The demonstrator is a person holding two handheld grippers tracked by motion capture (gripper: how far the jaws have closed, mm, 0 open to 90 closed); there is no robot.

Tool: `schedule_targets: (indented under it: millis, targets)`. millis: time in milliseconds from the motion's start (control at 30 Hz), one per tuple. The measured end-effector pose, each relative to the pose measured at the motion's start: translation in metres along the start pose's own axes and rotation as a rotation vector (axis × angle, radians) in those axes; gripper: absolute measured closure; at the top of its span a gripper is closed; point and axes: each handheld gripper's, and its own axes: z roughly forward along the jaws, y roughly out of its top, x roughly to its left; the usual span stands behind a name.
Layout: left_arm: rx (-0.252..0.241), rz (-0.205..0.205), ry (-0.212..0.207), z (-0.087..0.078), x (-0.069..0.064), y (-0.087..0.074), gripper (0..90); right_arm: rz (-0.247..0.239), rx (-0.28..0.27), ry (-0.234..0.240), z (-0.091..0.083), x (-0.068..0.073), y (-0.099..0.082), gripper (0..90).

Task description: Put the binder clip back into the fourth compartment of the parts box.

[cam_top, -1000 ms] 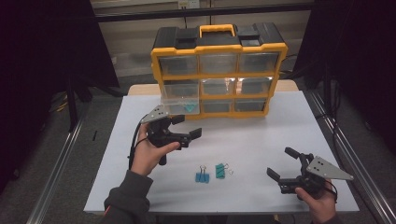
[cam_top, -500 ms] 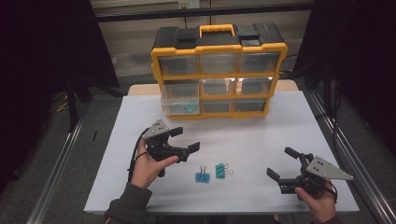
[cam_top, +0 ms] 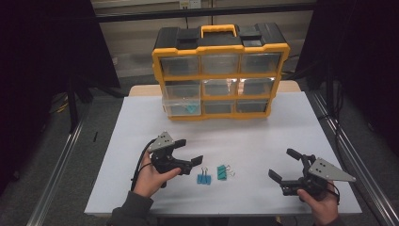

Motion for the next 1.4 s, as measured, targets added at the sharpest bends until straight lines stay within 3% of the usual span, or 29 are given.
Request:
schedule_targets:
  millis: [233,367,433,533,733,1167,1200,1400]
  targets:
    - [0.044,-0.012,0.000,0.004,-0.003,-0.006,22.3,0.001,-0.003,-0.002,0.000,0.000,0.000,0.7]
    - [0.088,0.005,-0.055,0.008,-0.006,-0.011,30.8,0.001,-0.002,-0.001,0.000,0.001,0.000,0.7]
    - [0.101,0.000,-0.061,0.009,-0.007,-0.012,34.3,0.000,-0.003,-0.001,0.000,0.001,0.000,0.8]
    - [0.164,0.016,-0.073,0.012,-0.009,-0.017,43.6,0.002,-0.002,0.000,0.000,0.001,0.000,0.8]
    - [0.215,0.006,-0.110,0.020,-0.010,-0.024,54.3,-0.005,-0.002,0.002,0.000,0.001,0.001,0.8]
    - [0.245,0.003,-0.136,0.028,-0.011,-0.031,72.3,-0.001,-0.003,0.000,0.000,0.001,0.001,0.8]
    - [0.267,0.010,-0.133,0.028,-0.010,-0.031,73.2,-0.005,-0.002,0.001,0.000,0.001,0.001,0.8]
    - [0.264,-0.030,-0.145,0.027,-0.009,-0.032,77.7,-0.004,-0.002,0.000,0.000,0.001,0.001,0.8]
